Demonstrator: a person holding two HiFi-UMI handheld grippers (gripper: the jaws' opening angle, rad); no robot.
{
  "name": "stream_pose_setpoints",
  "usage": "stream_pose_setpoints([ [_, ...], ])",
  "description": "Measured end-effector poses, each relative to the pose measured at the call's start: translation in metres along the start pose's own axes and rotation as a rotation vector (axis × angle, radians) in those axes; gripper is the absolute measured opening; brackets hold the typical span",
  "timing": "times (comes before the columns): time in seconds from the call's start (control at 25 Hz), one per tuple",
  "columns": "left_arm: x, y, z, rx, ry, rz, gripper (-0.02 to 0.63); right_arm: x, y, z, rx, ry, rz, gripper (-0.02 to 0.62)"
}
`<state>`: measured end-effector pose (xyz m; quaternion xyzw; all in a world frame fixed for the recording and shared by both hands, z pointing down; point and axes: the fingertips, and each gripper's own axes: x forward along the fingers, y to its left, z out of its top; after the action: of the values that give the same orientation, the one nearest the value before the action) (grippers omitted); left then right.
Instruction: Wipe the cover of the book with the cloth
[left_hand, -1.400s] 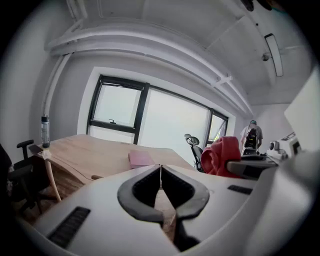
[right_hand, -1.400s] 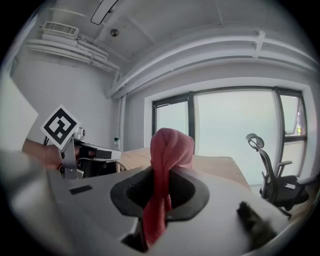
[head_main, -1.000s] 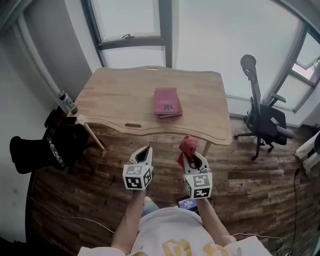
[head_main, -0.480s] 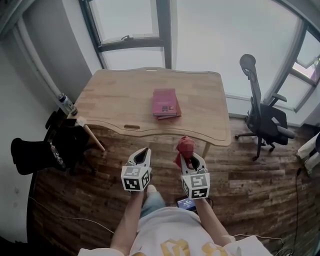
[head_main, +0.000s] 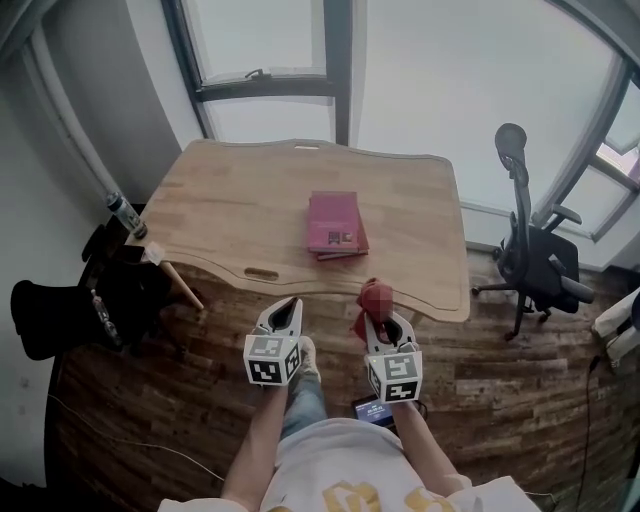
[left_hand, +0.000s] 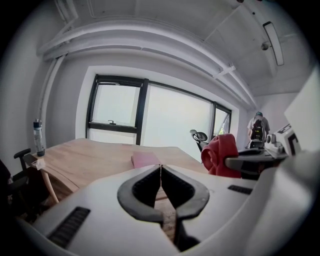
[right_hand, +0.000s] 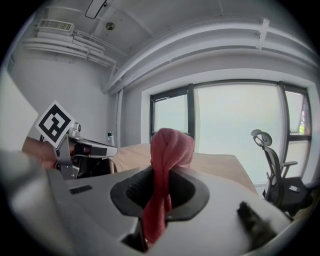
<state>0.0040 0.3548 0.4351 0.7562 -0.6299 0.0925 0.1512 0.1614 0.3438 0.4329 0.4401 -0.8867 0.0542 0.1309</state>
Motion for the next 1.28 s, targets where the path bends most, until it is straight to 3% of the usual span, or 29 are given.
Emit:
stream_pose_setpoints([
  [0.52, 0.194, 0.126, 0.08, 0.024, 0.028, -0.041, 0.017, 0.217, -0.062, 0.046, 0.043, 0.084, -0.051, 0.069],
  [0.72, 0.265, 0.173, 0.076, -0.008, 0.107, -0.064, 0.017, 0.298, -0.082, 0.044, 0.084, 0.164, -0.063, 0.069],
  [1.0, 0.331, 0.191, 0.055, -0.04, 0.208, -0.166, 0.017, 0.367, -0.117, 0.035, 0.099, 0.246, -0.128, 0.069],
  [1.28, 0.367, 0.192, 0.068, -0.032, 0.205, -0.218, 0.017, 0.381, -0.129, 0.044, 0.134, 0.237, -0.163, 0.069],
])
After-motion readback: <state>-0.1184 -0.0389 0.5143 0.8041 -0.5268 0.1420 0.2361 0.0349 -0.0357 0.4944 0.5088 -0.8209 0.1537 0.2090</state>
